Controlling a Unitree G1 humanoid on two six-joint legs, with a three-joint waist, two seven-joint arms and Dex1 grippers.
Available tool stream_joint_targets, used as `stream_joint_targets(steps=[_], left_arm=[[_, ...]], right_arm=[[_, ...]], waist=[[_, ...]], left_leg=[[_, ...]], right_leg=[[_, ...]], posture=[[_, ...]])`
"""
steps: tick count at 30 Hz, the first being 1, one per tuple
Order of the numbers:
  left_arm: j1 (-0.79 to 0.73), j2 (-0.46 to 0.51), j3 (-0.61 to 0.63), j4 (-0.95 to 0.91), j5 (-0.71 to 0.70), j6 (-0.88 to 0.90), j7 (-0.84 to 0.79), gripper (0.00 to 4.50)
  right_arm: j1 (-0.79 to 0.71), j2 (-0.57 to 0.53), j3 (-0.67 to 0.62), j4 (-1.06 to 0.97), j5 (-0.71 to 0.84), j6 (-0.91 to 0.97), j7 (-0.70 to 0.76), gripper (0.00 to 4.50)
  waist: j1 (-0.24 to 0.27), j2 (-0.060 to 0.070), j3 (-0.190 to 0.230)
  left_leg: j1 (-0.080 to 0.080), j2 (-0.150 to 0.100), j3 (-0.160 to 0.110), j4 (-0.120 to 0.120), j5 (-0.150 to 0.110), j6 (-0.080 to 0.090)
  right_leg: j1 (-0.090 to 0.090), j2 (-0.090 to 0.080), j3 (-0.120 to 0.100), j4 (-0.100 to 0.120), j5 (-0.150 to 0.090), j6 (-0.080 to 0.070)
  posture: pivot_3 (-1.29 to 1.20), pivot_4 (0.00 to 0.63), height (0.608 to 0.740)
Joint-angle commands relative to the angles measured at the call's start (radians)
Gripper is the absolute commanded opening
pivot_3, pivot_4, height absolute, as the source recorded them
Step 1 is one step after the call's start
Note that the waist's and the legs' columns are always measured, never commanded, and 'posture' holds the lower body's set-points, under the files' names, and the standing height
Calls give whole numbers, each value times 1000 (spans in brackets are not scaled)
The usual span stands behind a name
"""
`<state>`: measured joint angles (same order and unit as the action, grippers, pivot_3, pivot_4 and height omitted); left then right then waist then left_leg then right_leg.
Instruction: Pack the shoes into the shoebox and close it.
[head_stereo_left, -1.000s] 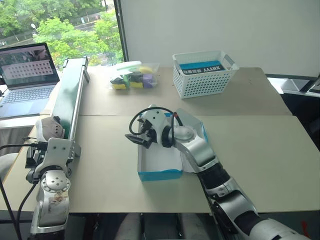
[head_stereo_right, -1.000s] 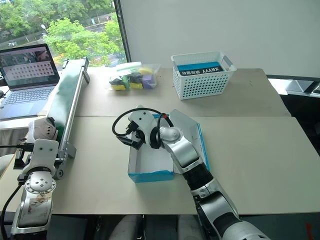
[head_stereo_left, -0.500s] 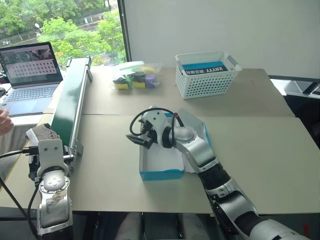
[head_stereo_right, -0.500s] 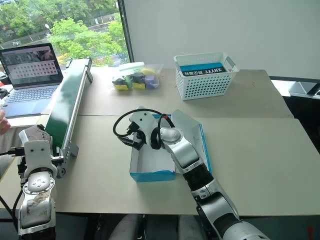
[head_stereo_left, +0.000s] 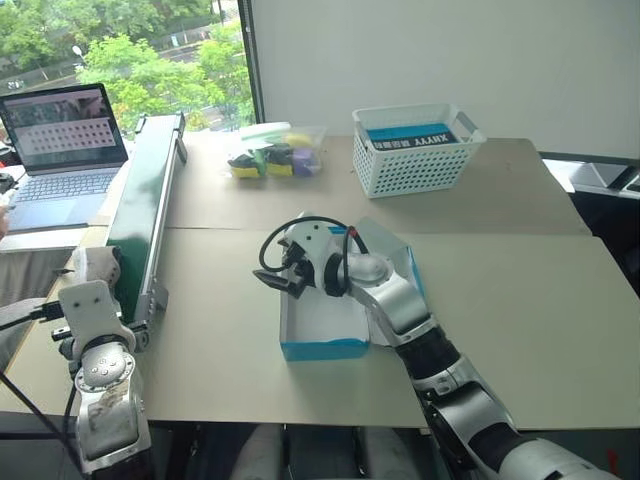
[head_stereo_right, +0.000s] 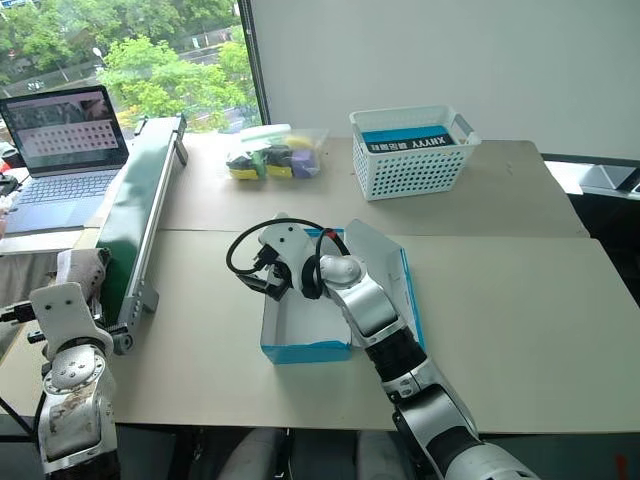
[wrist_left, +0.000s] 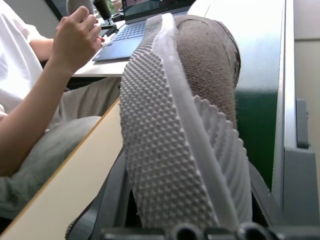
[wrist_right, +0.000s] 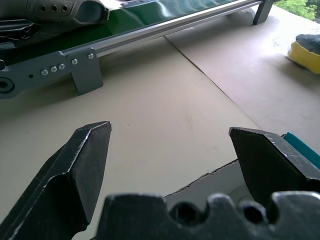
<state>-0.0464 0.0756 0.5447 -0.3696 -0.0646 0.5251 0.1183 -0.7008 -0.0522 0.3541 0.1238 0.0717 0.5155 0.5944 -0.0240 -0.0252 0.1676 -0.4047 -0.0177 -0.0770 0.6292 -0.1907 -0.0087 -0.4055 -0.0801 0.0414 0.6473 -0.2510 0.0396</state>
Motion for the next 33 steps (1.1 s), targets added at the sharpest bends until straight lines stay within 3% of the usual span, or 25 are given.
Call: stream_joint_targets(steps=[1, 5, 11, 13, 15, 20, 33], left_arm=[[-53, -68, 61, -102, -204, -92, -16, 1306], [-86, -145, 70, -182, -536, -33, -65, 1306], [0, -170, 13, -251, -1209, 103, -102, 1306], [69, -155, -37, -265, -1373, 136, -129, 1306], [104, -153, -73, -269, -1487, 129, -119, 1306], [121, -112, -158, -286, -1605, 88, -87, 1306], [70, -32, -259, -249, -1634, -27, -20, 1306]], right_arm=[[-19, 17, -13, -18, 2, -18, -12, 4500], [-52, 74, -137, 12, 87, 73, -60, 4500], [-186, 206, -569, 94, 519, 502, -173, 4500], [-248, 218, -735, 192, 693, 643, -239, 4500], [-291, 210, -825, 274, 778, 737, -286, 4500], [-337, 196, -884, 321, 862, 816, -351, 4500], [-284, 217, -830, 163, 1068, 887, -331, 4500]], waist=[[3, -4, 0], [0, -7, 1], [-2, -7, 1], [-4, -7, 1], [-8, -7, 1], [-18, -6, 2], [-17, -6, 2]], left_leg=[[-1, 0, 0, 0, 0, 0], [-2, 0, 1, 1, 0, -1], [-2, 1, -1, 3, -1, -1], [-2, 1, -1, 3, -1, 0], [-3, 1, 0, 2, -1, 0], [-1, 2, 4, 2, -1, 0], [-3, 2, 6, 3, 0, 0]], right_leg=[[0, 0, 0, 0, 0, 0], [-1, 0, 0, -1, 0, 0], [1, 1, 0, 0, 0, 0], [1, 1, 1, -1, 0, 0], [1, 1, 1, -1, 0, 0], [1, 3, 1, 0, 0, -3], [1, 4, 0, -1, 0, -2]], posture=[[0, 150, 738], [0, 150, 738], [0, 150, 738], [0, 150, 738], [0, 150, 738], [0, 150, 738], [0, 150, 738]])
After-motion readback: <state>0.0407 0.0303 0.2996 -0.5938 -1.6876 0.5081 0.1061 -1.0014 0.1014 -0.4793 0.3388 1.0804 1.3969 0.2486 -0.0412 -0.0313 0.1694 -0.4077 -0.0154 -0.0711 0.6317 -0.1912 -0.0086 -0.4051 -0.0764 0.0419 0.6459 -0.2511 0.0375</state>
